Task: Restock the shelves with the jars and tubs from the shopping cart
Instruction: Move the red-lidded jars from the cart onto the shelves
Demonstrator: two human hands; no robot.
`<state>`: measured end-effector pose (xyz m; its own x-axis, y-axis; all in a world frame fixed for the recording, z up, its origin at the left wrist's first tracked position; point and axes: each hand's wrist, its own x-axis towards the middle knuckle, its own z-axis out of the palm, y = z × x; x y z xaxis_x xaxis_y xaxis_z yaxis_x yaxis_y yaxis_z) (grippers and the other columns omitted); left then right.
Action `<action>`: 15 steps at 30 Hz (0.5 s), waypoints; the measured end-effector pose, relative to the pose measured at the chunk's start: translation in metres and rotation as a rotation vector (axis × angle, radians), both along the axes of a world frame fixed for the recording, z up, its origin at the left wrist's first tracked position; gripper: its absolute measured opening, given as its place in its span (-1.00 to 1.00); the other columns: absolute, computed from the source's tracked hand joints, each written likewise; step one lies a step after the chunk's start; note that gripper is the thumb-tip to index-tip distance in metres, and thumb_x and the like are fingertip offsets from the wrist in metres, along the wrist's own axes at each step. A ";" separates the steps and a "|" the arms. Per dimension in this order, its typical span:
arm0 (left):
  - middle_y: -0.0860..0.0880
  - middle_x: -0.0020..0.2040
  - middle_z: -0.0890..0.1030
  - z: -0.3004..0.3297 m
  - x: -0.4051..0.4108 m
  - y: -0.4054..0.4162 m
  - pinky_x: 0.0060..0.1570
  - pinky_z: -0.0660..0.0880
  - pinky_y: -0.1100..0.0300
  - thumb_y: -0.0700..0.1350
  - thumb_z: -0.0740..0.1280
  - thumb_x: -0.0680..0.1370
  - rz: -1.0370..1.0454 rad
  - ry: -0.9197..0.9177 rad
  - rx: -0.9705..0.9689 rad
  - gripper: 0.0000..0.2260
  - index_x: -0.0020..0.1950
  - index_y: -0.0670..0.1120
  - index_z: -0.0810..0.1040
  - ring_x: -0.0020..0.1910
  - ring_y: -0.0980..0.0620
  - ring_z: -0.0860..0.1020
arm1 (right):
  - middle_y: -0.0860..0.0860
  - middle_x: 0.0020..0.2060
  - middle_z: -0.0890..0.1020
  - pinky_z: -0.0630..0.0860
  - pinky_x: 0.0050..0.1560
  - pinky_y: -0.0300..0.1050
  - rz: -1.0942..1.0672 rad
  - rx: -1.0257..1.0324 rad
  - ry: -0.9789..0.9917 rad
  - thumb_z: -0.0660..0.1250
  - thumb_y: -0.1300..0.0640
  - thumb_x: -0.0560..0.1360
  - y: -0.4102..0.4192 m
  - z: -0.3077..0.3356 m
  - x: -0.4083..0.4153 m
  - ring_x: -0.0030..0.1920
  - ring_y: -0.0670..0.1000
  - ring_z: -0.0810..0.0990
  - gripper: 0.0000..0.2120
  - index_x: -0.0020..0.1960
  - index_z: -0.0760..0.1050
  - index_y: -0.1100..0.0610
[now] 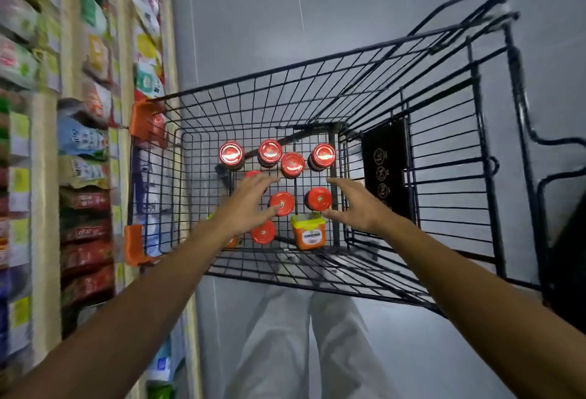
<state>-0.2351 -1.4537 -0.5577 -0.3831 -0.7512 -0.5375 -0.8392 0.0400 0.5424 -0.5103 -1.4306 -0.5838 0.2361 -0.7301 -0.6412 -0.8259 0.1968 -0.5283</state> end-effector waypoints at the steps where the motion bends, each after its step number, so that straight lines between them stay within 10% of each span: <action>1: -0.04 0.53 0.31 -0.010 0.000 -0.001 0.49 0.23 -0.18 0.04 0.40 0.55 0.009 -0.001 0.007 -0.40 0.55 0.05 0.27 0.53 -0.06 0.22 | 0.07 0.58 0.26 0.21 0.55 0.09 -0.004 0.009 -0.005 0.48 -0.16 0.49 0.000 -0.011 -0.001 0.58 0.10 0.19 -0.16 0.61 0.16 0.03; 15: 0.06 0.51 0.30 -0.104 -0.001 0.006 0.49 0.23 -0.04 0.02 0.41 0.56 0.067 0.056 0.028 -0.42 0.54 0.08 0.27 0.52 0.03 0.20 | 0.00 0.51 0.32 0.41 0.45 0.11 -0.086 0.086 -0.100 0.60 -0.07 0.39 -0.006 -0.132 0.008 0.47 0.05 0.36 -0.08 0.59 0.17 -0.05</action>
<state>-0.2362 -1.4481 -0.6614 -0.3622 -0.7613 -0.5378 -0.8080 -0.0312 0.5883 -0.5026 -1.4370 -0.7156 0.2411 -0.6939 -0.6785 -0.7483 0.3123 -0.5853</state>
